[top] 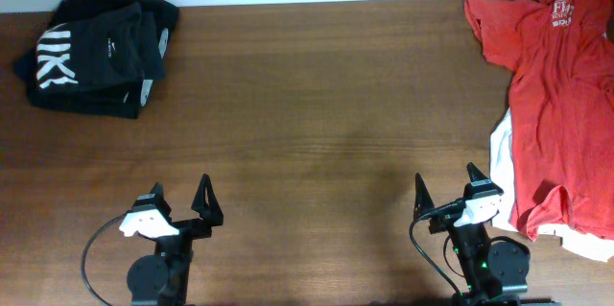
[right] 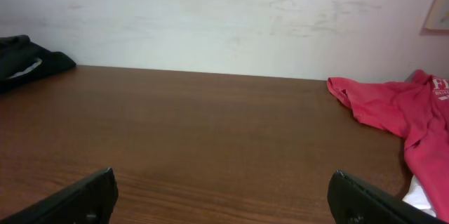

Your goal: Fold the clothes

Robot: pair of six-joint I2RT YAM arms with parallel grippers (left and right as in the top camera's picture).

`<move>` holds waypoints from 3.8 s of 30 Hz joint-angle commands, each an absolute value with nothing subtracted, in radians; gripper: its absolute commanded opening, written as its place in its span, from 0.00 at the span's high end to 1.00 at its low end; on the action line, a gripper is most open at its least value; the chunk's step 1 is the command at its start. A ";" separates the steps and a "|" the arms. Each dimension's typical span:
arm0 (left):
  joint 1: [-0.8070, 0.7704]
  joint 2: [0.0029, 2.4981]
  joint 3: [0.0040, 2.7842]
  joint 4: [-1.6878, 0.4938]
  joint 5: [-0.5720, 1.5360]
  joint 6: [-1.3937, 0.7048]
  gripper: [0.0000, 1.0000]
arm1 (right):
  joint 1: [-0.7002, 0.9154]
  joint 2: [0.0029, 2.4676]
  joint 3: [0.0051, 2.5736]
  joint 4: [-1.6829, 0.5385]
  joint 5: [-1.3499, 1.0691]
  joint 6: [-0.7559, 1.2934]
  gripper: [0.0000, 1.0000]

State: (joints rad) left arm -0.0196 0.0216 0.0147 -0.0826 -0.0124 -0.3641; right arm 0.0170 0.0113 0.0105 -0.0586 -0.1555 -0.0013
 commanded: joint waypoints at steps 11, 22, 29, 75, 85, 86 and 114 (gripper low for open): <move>-0.023 0.025 0.009 -0.084 -0.015 -0.373 0.01 | 0.026 0.013 0.006 -0.065 -0.143 -0.004 0.01; -0.023 0.025 0.009 -0.084 -0.015 -0.373 0.01 | 0.026 0.013 0.006 -0.065 -0.143 -0.004 0.01; -0.023 0.025 0.009 -0.084 -0.015 -0.373 0.01 | 0.026 0.013 0.006 -0.065 -0.143 -0.004 0.01; -0.023 0.025 0.009 -0.084 -0.015 -0.373 0.01 | -0.263 2.550 2.379 -0.867 0.102 -0.169 0.01; -0.023 0.025 0.009 -0.084 -0.015 -0.373 0.01 | -0.358 2.683 2.379 -0.799 -0.074 -0.263 0.09; -0.023 0.025 0.009 -0.084 -0.015 -0.373 0.01 | -0.348 2.683 2.379 -0.799 -0.070 -0.281 0.09; -0.023 0.025 0.009 -0.084 -0.015 -0.373 0.01 | 0.739 2.600 2.975 -1.190 -0.370 -0.062 0.82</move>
